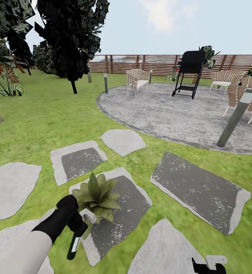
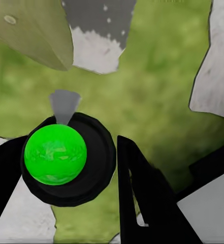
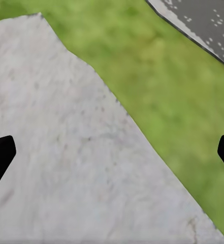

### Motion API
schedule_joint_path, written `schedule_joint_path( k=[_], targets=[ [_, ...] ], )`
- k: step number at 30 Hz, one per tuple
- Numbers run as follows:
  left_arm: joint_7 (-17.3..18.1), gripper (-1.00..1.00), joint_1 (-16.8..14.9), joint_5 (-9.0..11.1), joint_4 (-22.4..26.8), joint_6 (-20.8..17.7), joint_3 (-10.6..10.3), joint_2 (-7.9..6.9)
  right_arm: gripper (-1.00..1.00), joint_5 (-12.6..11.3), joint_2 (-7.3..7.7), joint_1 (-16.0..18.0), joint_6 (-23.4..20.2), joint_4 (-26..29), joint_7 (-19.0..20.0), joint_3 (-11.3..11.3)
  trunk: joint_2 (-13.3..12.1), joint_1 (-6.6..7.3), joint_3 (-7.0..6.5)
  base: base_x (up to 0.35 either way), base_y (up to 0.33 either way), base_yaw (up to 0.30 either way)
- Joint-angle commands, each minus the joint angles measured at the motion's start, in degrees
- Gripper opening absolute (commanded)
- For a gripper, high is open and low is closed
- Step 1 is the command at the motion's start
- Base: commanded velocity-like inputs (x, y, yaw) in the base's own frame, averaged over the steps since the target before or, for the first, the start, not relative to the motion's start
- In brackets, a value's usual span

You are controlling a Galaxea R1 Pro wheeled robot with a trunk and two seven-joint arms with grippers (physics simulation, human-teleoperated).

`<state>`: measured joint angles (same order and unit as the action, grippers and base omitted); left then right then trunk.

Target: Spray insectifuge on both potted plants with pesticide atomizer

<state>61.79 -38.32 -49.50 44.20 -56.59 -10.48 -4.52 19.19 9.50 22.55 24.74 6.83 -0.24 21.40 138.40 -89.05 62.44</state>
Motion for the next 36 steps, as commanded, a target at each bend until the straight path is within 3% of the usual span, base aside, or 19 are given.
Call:
schedule_joint_path(
  k=[1,4,6,8,24,36],
  targets=[
    [0.56,-1.00,0.04,-0.42,-0.18,-0.30,-0.16,-0.20,1.00,0.59,0.00,0.04,0.22,-0.07,-0.02,0.48,0.02,0.01,0.05,0.000,0.000,0.000],
    [-1.61,-1.00,0.08,-0.37,-0.26,-0.31,0.01,0.12,1.00,0.59,0.00,0.04,0.22,-0.07,-0.02,0.48,0.02,0.01,0.05,0.000,0.000,0.000],
    [-3.94,-1.00,-0.11,0.25,0.51,-0.47,-0.13,2.89,1.00,0.59,-0.01,0.04,0.22,-0.07,-0.02,0.48,0.02,0.01,0.05,0.000,0.000,0.000],
    [-4.01,-1.00,-0.22,0.28,0.59,-0.51,-0.13,3.30,1.00,0.59,-0.01,0.04,0.22,-0.07,-0.02,0.48,0.02,0.01,0.05,0.000,0.000,0.000],
    [-4.22,-1.00,0.05,0.21,0.13,-0.45,0.02,2.65,1.00,0.59,0.00,0.04,0.22,-0.07,-0.03,0.48,0.02,0.01,0.05,-0.095,0.196,0.000],
    [-4.39,-1.00,0.08,0.19,0.23,-0.45,0.19,2.41,1.00,0.57,0.00,0.04,0.22,-0.07,-0.10,0.54,0.02,0.01,0.05,0.116,0.253,-0.002]
  ],
)
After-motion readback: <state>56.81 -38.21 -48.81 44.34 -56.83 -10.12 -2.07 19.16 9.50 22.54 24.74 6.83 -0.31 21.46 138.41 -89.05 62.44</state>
